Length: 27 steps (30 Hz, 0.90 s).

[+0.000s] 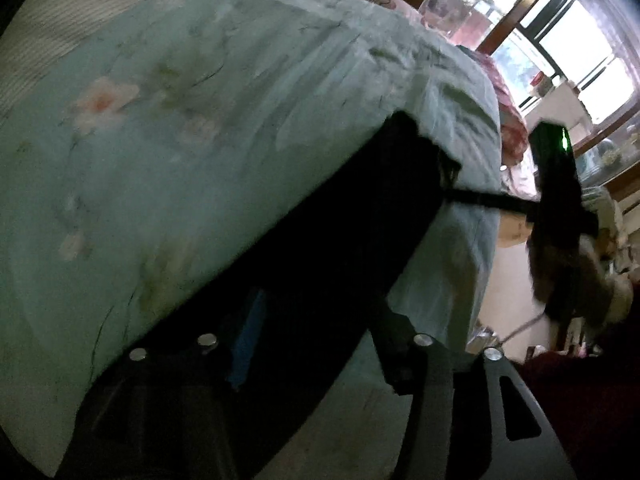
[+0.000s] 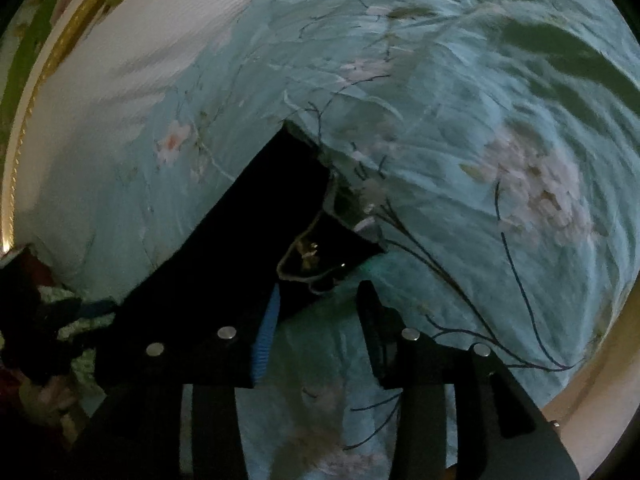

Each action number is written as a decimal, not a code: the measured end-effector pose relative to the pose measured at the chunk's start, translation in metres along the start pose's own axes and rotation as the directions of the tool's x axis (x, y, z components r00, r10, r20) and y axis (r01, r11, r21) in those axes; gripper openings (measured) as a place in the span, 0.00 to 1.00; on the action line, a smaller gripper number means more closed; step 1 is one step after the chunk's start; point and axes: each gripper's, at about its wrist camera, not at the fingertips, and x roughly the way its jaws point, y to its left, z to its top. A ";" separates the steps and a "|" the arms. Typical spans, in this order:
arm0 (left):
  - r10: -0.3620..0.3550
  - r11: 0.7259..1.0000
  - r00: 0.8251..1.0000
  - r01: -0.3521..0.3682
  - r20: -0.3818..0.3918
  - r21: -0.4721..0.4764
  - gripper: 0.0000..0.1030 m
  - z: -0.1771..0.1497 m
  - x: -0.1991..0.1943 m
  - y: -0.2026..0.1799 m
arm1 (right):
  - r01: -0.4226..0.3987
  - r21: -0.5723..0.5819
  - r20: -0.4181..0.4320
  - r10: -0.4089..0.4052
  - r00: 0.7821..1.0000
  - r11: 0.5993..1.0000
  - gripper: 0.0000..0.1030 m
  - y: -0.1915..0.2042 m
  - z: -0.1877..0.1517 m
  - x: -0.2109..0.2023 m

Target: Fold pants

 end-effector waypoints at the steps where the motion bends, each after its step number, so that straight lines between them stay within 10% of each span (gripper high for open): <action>1: -0.019 1.000 1.000 0.019 -0.008 0.013 0.59 0.012 0.006 -0.004 | -0.011 0.010 0.002 0.011 1.000 1.000 0.42 -0.003 0.001 0.001; 22: -0.111 0.990 0.975 0.124 -0.191 0.060 0.62 0.131 0.132 -0.050 | -0.191 0.154 0.064 0.183 0.981 0.970 0.30 -0.044 0.004 -0.001; 27: -0.123 0.989 0.972 0.138 -0.202 0.060 0.50 0.137 0.146 -0.053 | -0.183 0.144 0.048 0.177 0.983 0.973 0.30 -0.043 0.000 0.000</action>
